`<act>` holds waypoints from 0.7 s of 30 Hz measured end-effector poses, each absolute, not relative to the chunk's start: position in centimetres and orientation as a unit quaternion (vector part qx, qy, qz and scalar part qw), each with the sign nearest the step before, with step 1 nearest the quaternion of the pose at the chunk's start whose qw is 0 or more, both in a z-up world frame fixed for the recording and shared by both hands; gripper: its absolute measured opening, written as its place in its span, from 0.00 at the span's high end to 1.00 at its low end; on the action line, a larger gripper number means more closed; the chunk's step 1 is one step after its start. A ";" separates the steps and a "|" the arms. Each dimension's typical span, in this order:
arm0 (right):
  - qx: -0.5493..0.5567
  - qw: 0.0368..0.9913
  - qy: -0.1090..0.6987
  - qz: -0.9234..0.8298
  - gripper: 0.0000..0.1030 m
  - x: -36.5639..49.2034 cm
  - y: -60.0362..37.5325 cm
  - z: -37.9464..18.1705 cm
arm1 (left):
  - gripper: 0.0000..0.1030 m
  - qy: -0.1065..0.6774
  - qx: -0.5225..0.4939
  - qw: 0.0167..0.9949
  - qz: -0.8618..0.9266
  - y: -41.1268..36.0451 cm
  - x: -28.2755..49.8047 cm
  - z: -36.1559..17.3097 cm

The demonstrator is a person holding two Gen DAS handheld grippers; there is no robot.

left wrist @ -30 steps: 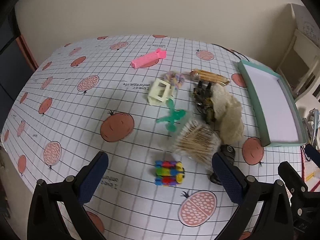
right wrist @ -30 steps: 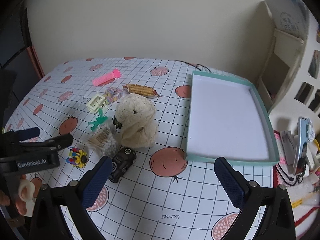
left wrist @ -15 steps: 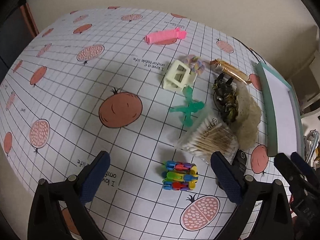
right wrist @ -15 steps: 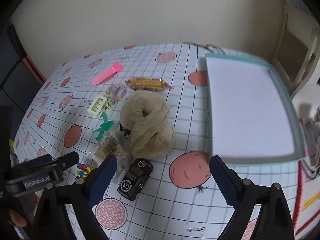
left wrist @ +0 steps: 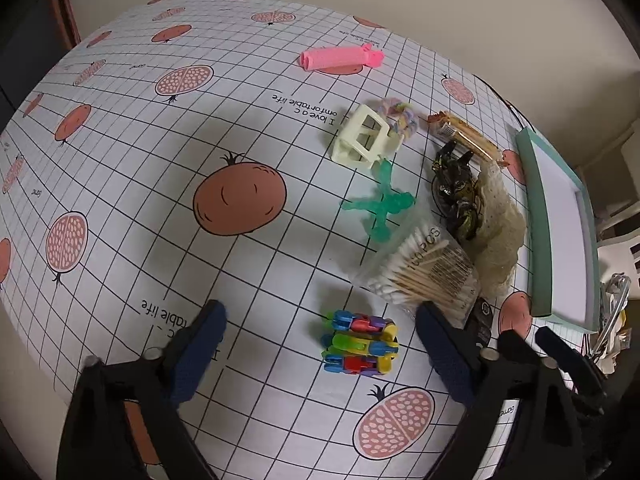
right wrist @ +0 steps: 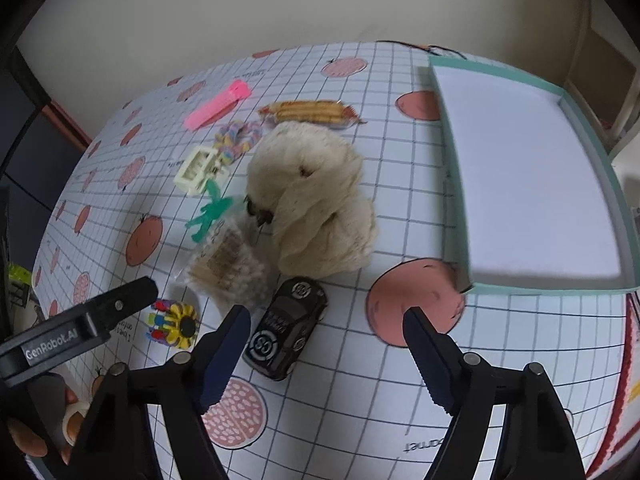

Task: Organize objects
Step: 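Move both grippers toward the black toy car and colourful block toy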

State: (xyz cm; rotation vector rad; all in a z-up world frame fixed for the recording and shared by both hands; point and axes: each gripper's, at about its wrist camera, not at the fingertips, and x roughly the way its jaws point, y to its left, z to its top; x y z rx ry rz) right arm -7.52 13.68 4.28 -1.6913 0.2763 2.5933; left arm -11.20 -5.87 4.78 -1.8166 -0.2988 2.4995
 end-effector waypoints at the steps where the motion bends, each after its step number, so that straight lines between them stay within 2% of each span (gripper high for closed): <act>1: -0.547 0.013 0.087 0.832 0.21 -7.5 13.4 4.2 | 0.12 -0.097 -0.586 0.020 0.804 -5.9 -11.2 4.7; 21: -0.588 0.015 0.050 0.807 0.21 -7.9 10.4 0.8 | 0.15 -0.076 -0.616 0.033 0.784 -3.5 -11.2 3.2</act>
